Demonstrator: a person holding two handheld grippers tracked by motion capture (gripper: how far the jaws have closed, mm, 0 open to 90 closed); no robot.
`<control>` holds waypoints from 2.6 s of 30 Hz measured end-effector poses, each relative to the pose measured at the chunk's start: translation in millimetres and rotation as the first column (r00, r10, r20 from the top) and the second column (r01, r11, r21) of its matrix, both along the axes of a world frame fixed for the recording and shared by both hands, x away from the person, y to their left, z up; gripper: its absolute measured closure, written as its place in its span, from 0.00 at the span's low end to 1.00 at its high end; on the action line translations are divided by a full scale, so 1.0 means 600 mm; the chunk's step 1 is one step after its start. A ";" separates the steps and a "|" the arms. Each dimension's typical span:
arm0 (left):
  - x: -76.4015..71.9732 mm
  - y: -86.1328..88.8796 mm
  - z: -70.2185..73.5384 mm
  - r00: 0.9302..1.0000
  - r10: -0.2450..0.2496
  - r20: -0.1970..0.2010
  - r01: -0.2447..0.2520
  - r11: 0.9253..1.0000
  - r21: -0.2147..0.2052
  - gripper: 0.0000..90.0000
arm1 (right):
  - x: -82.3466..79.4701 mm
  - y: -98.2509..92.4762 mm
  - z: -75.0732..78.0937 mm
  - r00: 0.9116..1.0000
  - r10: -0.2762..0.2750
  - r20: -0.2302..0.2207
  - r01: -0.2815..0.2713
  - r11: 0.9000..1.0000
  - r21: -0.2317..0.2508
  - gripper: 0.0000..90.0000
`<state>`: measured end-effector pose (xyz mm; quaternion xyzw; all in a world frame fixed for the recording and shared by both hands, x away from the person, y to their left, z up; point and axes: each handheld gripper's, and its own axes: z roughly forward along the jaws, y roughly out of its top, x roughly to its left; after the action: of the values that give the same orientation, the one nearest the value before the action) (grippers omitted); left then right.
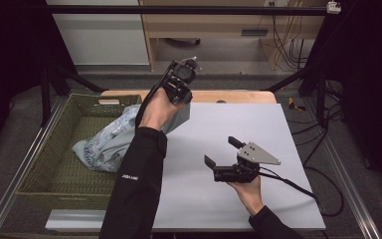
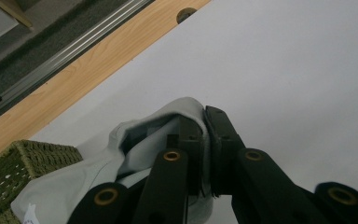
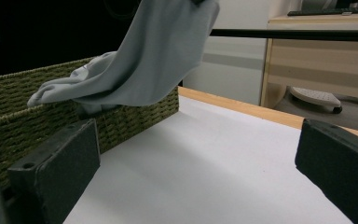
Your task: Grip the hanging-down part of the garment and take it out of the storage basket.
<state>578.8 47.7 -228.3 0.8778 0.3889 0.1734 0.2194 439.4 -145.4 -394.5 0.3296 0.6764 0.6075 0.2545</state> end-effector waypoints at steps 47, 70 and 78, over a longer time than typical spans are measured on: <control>-0.003 0.019 0.004 1.000 0.014 0.015 -0.014 1.000 -0.018 0.94 | 0.090 0.191 -0.020 0.999 0.038 -0.020 -0.039 0.999 -0.015 0.01; -0.008 0.027 0.005 1.000 0.008 0.017 -0.008 1.000 0.003 0.94 | 0.129 0.249 -0.036 0.995 0.075 -0.072 -0.076 0.997 -0.013 0.85; -0.009 0.033 0.006 1.000 0.012 0.021 -0.012 1.000 0.000 0.94 | 0.123 0.234 -0.023 0.992 0.099 -0.081 -0.101 0.995 -0.014 0.99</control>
<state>573.6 67.3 -224.6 0.8736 0.3918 0.1840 0.2225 513.3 -5.0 -408.3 0.3171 0.7071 0.5997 0.1993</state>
